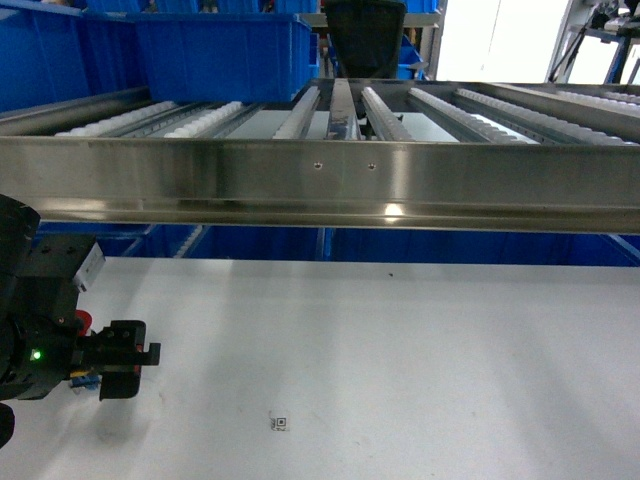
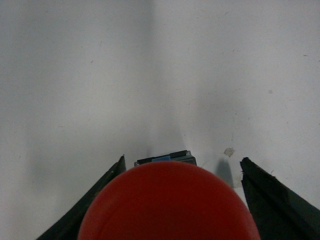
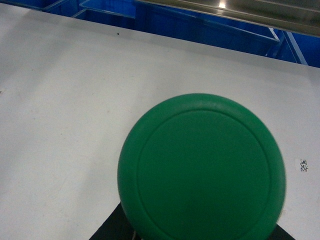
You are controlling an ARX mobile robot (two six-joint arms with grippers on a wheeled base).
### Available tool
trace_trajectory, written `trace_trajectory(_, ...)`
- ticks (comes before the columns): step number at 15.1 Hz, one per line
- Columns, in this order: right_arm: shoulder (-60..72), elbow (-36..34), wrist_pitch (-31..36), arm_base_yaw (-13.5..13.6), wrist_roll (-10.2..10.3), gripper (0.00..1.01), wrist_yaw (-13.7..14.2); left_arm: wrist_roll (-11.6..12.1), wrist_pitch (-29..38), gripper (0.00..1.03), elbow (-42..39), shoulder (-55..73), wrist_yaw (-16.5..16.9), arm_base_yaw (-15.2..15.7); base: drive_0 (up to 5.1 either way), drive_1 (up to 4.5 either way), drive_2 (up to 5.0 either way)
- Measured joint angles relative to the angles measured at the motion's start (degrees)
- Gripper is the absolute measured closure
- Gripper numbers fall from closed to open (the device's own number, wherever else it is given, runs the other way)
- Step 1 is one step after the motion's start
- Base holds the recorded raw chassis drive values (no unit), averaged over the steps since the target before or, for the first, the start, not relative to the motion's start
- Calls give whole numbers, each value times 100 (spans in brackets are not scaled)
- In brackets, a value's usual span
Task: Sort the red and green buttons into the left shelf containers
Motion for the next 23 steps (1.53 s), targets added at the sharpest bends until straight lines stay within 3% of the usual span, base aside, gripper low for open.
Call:
trace_trajectory(1,0,0,0,0,0,75,0,35,-15,63,0,4,-70,0,0,0,0)
trace_trajectory(3,0,0,0,0,0,75,0,33,22,76,-26,0,-81,4,0,0,0)
trace_trajectory(9,0,0,0,0,0,75,0,20,293,76,-444,-214,-2,98,0,0,0)
trace_trajectory(12,0,0,0,0,0,75,0,33,133,76,-664,-887,264,229,0,0,0)
trace_trajectory(13,0,0,0,0,0,75,0,7,-197,76,-730,-1875,374,363,0,0,0)
trace_trajectory(14,0,0,0,0,0,75,0,-101,-1143,76,-1167,-3510,527,579,0,0,0)
trace_trajectory(15,0,0,0,2,0,75,0,-175,-2020,76,-1368,-4754,450,420,0,0,0)
trace_trajectory(17,0,0,0,0,0,75,0,-173,-2376,76,-1410,-5331,334,184,0,0,0)
trace_trajectory(18,0,0,-2,0,0,75,0,-216,-2900,76,-1440,-5897,140,-155,0,0,0)
trace_trajectory(21,0,0,0,0,0,75,2,-546,-4081,76,-1453,-6769,-721,-1032,0,0,0)
trace_trajectory(23,0,0,-2,0,0,75,2,-833,-4288,76,-1410,-6937,-1366,-1318,0,0,0)
